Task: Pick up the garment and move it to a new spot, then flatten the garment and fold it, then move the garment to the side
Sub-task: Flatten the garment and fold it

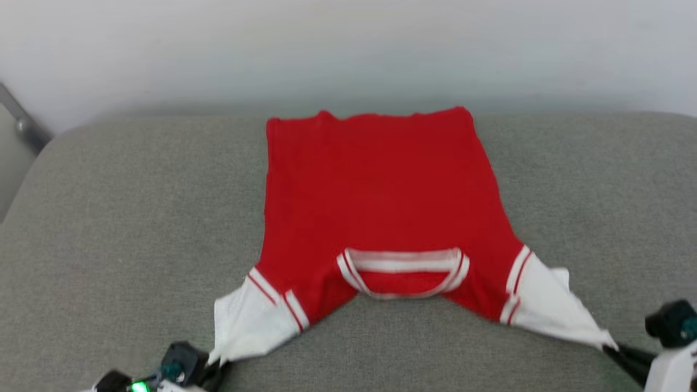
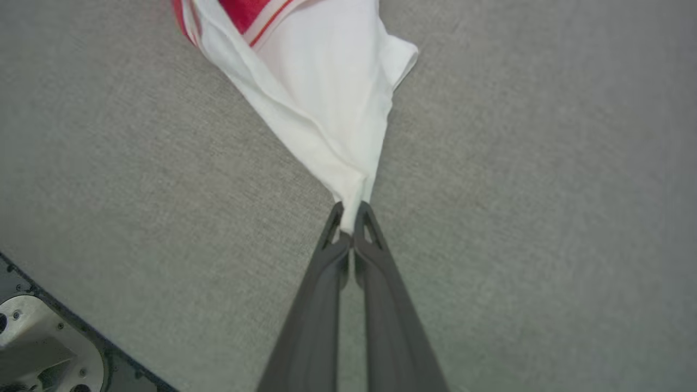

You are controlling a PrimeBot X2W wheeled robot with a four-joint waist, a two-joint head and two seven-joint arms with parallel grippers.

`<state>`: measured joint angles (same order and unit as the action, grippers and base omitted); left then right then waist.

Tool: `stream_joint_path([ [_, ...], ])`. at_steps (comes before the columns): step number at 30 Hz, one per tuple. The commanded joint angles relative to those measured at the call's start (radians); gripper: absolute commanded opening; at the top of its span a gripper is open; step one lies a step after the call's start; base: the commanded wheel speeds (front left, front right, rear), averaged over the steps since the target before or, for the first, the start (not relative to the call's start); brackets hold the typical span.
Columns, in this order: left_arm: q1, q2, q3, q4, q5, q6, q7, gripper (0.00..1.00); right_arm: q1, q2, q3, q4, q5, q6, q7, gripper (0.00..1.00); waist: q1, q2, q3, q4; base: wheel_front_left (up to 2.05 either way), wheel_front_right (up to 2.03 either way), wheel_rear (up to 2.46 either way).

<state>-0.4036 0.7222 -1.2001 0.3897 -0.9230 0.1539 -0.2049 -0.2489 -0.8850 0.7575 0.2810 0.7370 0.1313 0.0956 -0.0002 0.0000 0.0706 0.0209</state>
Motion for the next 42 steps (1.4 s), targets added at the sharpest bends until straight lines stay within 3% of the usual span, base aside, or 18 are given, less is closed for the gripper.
stream_joint_path([
  [1, 0.04, 0.015, -0.008, -0.03, -0.012, 0.018, 0.009, 0.0, 0.063, -0.009, -0.03, -0.025, 0.003, -0.001, 0.022, 0.0, 0.0002, 0.0, -0.024, -0.004, 0.0, 0.0, 0.0],
  [8, 0.151, 0.09, -0.023, -0.179, -0.041, 0.096, 0.046, 0.0, 0.361, -0.031, -0.224, -0.19, 0.01, -0.001, 0.176, 0.0, 0.0002, 0.0, -0.049, 0.002, 0.0, 0.0, 0.0],
  [14, 0.152, 0.105, -0.022, -0.253, -0.033, 0.134, 0.062, 0.0, 0.517, 0.005, -0.384, -0.32, -0.029, -0.001, 0.301, 0.0, 0.0002, 0.0, -0.037, 0.015, 0.0, 0.0, 0.0],
  [15, 0.146, 0.103, -0.02, -0.263, -0.031, 0.139, 0.064, 0.0, 0.524, 0.013, -0.413, -0.341, -0.04, -0.001, 0.315, 0.27, 0.0002, 0.0, -0.035, 0.017, 0.0, 0.0, 0.0],
  [16, 0.14, 0.103, -0.017, -0.272, -0.028, 0.144, 0.062, 0.0, 0.534, 0.02, -0.441, -0.363, -0.049, -0.001, 0.333, 0.85, 0.0002, 0.0, -0.032, 0.019, 0.0, 0.0, 0.0],
  [17, 0.136, 0.102, -0.015, -0.28, -0.028, 0.148, 0.062, 0.0, 0.54, 0.026, -0.465, -0.387, -0.06, -0.001, 0.349, 1.0, 0.0002, 0.0, -0.029, 0.022, 0.0, 0.0, 0.0],
  [23, 0.095, 0.107, -0.009, -0.349, 0.004, 0.174, 0.072, 0.0, 0.49, 0.017, -0.646, -0.542, -0.083, -0.001, 0.427, 1.0, 0.0002, 0.0, 0.016, 0.047, 0.0, 0.0, 0.0],
  [26, 0.058, 0.11, -0.007, -0.389, 0.031, 0.182, 0.085, 0.0, 0.41, -0.025, -0.72, -0.601, -0.086, -0.001, 0.467, 1.0, 0.0002, 0.0, 0.058, 0.072, 0.0, 0.0, 0.0],
  [30, 0.007, 0.106, -0.003, -0.437, 0.07, 0.191, 0.097, 0.0, 0.219, -0.107, -0.747, -0.623, -0.053, -0.001, 0.525, 1.0, 0.0002, 0.0, 0.132, 0.118, 0.0, 0.0, 0.0],
  [34, -0.038, 0.092, -0.002, -0.47, 0.109, 0.194, 0.098, 0.0, -0.018, -0.192, -0.677, -0.575, -0.001, -0.001, 0.616, 1.0, 0.0002, 0.0, 0.213, 0.175, 0.0, 0.0, 0.0],
  [37, -0.067, 0.082, -0.004, -0.489, 0.138, 0.194, 0.096, 0.0, -0.205, -0.231, -0.597, -0.521, 0.044, -0.001, 0.749, 1.0, 0.0002, 0.0, 0.277, 0.216, 0.0, 0.0, 0.0],
  [42, -0.123, 0.057, -0.001, -0.509, 0.185, 0.193, 0.091, 0.0, -0.511, -0.213, -0.445, -0.417, 0.053, -0.001, 1.042, 1.0, 0.0002, 0.0, 0.369, 0.277, 0.0, 0.0, 0.0],
])
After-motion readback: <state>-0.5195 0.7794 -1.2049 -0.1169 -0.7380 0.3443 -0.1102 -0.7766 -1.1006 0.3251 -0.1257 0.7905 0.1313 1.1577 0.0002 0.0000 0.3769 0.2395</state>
